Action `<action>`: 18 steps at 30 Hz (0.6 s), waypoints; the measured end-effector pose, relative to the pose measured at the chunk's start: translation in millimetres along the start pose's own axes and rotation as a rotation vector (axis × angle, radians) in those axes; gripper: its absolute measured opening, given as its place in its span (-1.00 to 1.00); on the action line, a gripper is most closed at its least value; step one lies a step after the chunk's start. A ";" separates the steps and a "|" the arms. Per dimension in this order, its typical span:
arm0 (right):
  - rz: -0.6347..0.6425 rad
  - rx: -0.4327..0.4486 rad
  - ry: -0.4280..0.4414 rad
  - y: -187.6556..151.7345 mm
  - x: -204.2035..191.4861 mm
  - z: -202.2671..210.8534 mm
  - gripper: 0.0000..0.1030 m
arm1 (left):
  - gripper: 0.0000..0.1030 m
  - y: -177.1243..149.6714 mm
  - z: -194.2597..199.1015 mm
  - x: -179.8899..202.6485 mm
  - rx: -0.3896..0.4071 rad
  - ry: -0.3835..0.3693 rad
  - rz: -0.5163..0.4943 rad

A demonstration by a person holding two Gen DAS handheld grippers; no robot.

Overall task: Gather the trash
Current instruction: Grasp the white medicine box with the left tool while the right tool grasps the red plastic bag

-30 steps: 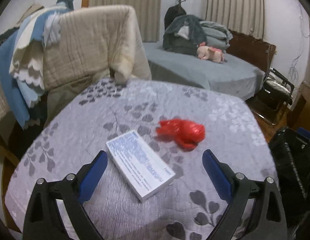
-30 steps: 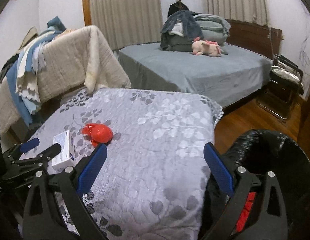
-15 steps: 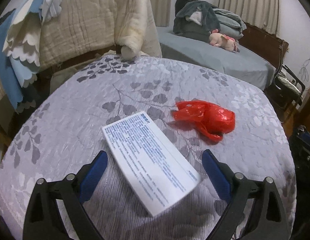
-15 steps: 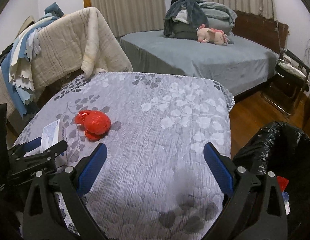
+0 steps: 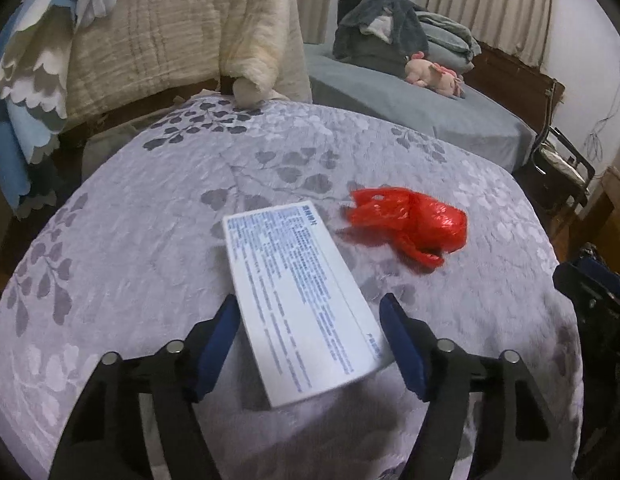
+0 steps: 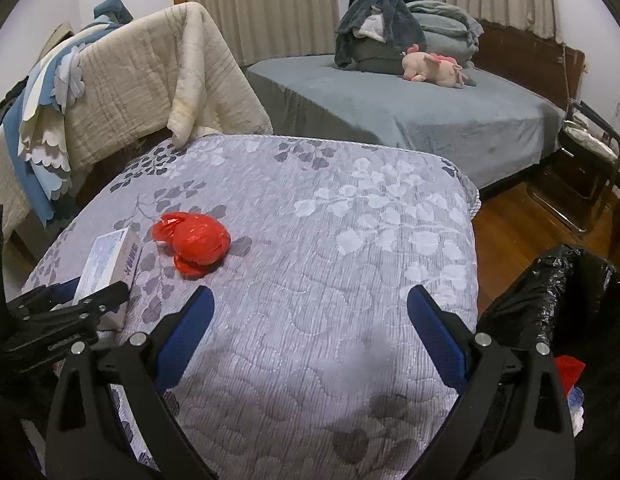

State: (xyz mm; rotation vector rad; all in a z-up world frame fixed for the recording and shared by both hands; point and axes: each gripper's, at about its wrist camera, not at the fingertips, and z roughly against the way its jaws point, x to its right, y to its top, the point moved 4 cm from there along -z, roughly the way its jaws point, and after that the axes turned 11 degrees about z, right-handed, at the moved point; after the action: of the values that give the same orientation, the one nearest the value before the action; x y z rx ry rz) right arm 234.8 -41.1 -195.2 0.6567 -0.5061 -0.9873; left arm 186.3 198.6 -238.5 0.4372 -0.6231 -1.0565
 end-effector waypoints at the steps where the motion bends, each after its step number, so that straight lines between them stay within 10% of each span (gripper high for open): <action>1: -0.001 -0.001 0.000 -0.3 -0.2 -0.4 0.83 | 0.34 0.0 0.5 -3.2 -0.006 -0.002 0.007; 13: 0.013 -0.002 0.014 4.7 -11.4 -6.7 0.83 | 0.48 6.8 -11.4 -12.4 -0.023 0.032 0.045; 18: 0.022 0.000 0.020 8.5 -15.7 -8.7 0.83 | 0.17 10.0 -13.0 -12.8 -0.019 0.018 0.039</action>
State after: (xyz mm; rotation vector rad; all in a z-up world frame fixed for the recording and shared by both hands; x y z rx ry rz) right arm 238.3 -21.6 -196.8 0.6592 -0.4946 -0.9589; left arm 197.1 214.9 -245.5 0.4155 -0.6029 -1.0196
